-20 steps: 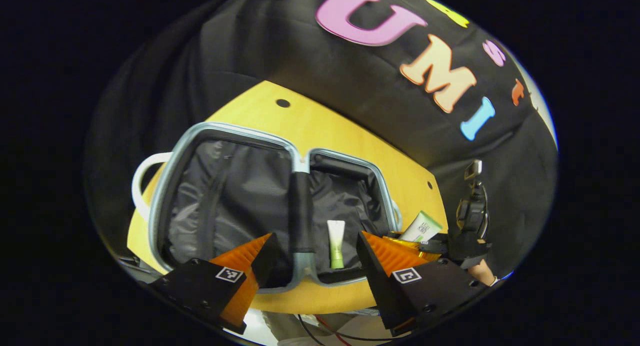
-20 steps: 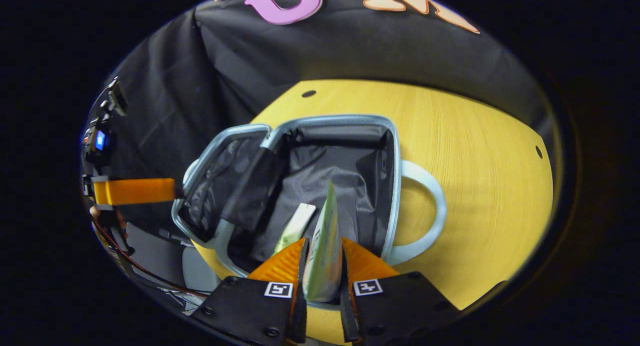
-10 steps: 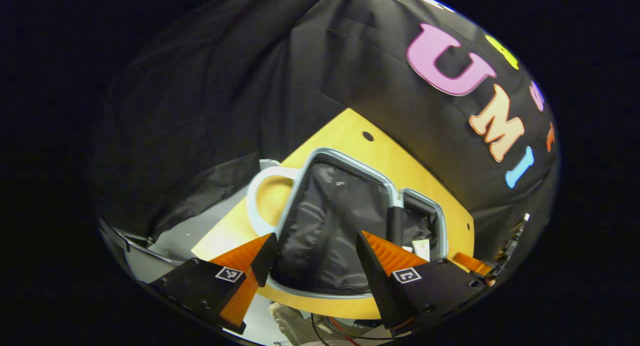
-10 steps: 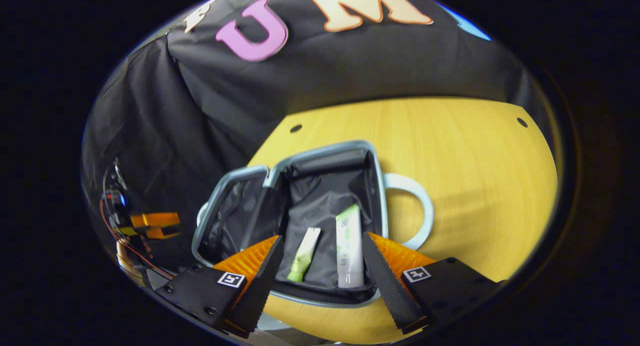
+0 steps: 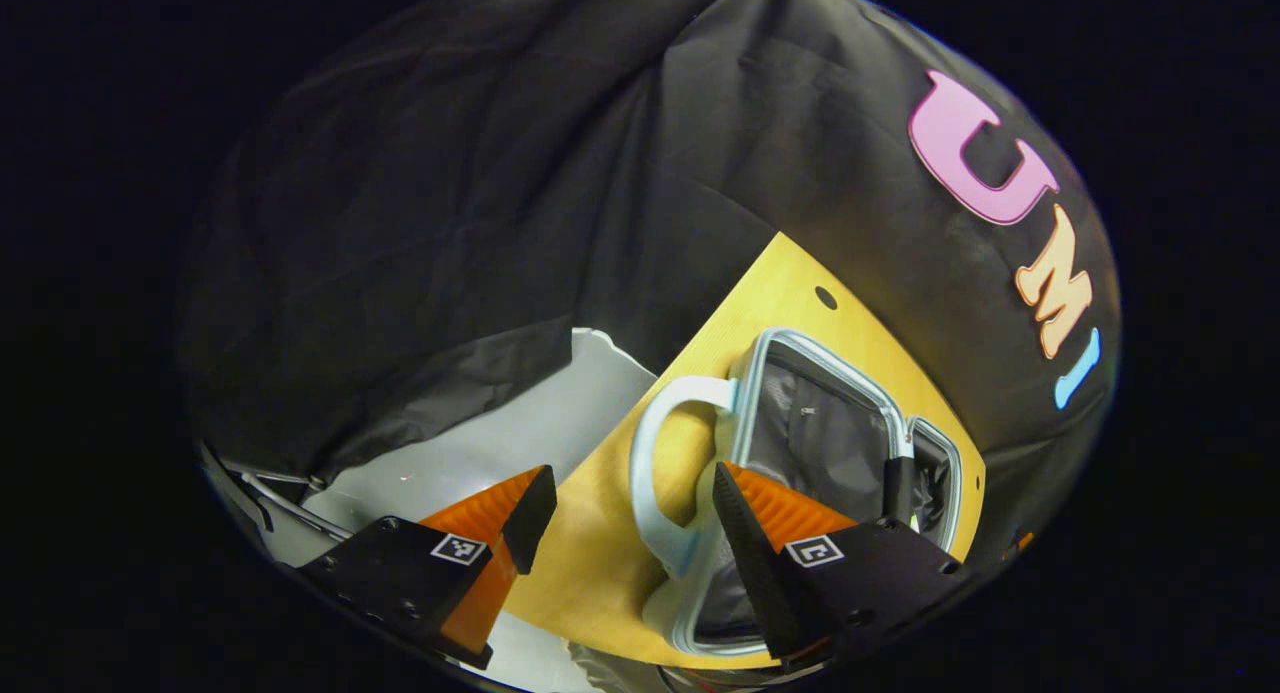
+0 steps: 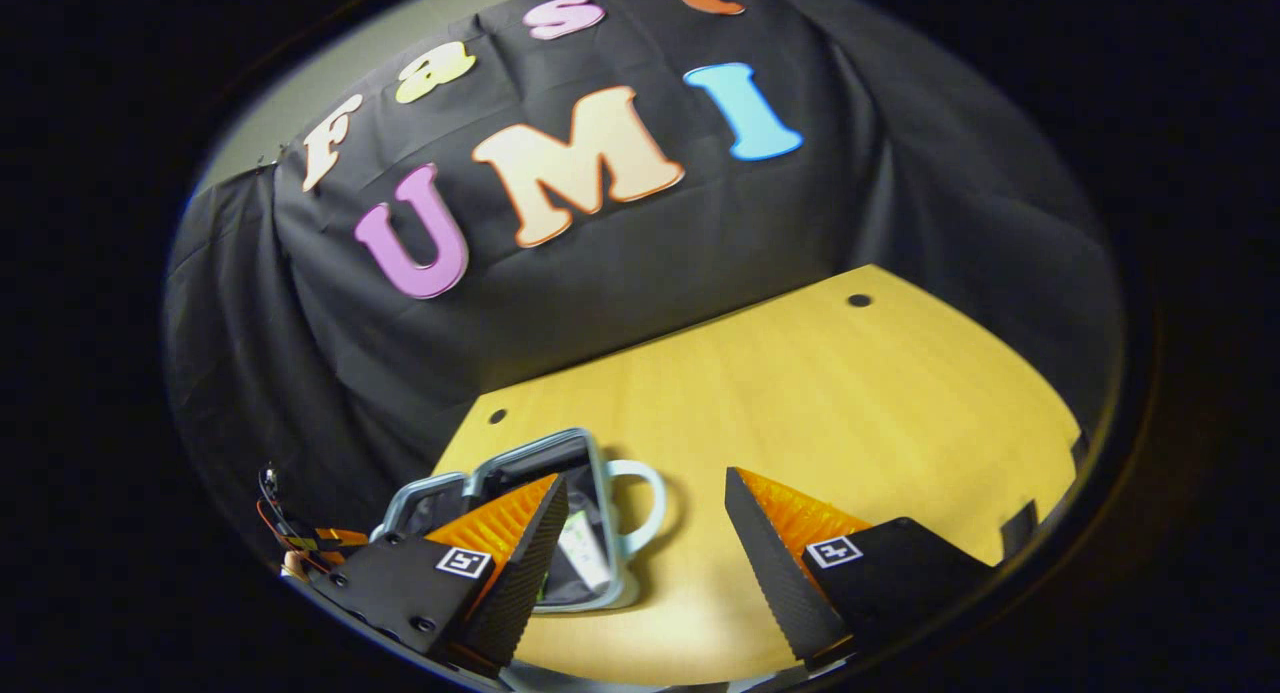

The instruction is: First open the suitcase, pack the skin care products into it, and then close the suitcase.

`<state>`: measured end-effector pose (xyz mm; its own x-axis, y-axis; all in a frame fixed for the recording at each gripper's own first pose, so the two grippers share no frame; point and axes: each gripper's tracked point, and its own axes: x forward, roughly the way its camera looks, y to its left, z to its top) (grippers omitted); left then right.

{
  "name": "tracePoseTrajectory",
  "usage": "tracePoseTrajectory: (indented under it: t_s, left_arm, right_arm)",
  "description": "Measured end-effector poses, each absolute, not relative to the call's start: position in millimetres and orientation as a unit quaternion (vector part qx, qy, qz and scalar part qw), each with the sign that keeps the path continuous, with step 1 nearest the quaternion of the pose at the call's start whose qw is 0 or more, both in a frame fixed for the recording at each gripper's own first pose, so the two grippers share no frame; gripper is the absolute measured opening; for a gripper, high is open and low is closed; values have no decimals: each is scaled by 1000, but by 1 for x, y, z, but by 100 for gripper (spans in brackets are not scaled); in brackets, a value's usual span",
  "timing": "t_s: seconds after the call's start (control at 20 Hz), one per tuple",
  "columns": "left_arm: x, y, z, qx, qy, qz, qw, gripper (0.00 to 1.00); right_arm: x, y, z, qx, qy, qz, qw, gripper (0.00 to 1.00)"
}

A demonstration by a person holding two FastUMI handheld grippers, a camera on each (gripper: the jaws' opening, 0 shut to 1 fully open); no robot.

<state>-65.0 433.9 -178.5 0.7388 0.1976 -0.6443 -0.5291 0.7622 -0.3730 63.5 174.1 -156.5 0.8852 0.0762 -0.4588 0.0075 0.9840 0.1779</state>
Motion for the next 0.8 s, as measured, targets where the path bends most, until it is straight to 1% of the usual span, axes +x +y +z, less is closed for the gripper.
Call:
tracePoseTrajectory:
  t_s: [0.05,0.15,0.2,0.25,0.3,0.4,0.45,0.5,0.65,0.7,0.8]
  left_arm:
    - [-59,434,-184,-289,299,198,888,93]
    - [-49,438,-194,-311,301,193,881,87]
    - [-47,438,-201,-319,302,192,878,75]
    - [-43,438,-202,-326,305,187,875,72]
    - [-42,437,-207,-334,307,184,872,65]
    - [-39,431,-217,-346,317,171,866,44]
    - [-36,427,-218,-353,318,162,865,32]
    - [-35,427,-218,-353,318,163,864,14]
    - [-32,425,-213,-346,312,147,873,6]
    - [-30,423,-208,-345,306,140,876,2]
    - [-32,418,-203,-336,312,131,879,0]
  right_arm:
    - [58,157,-154,86,237,-4,968,98]
    - [45,132,-147,89,231,-41,968,98]
    - [40,122,-143,92,229,-55,967,98]
    - [33,116,-144,94,228,-67,967,98]
    - [29,111,-144,93,229,-77,966,98]
    - [25,112,-141,88,227,-83,966,98]
    - [26,114,-140,83,227,-81,967,98]
    - [26,119,-140,76,228,-77,968,98]
    - [22,134,-147,45,239,-62,968,98]
    - [19,138,-153,35,243,-57,968,98]
    - [16,146,-159,31,250,-48,966,98]
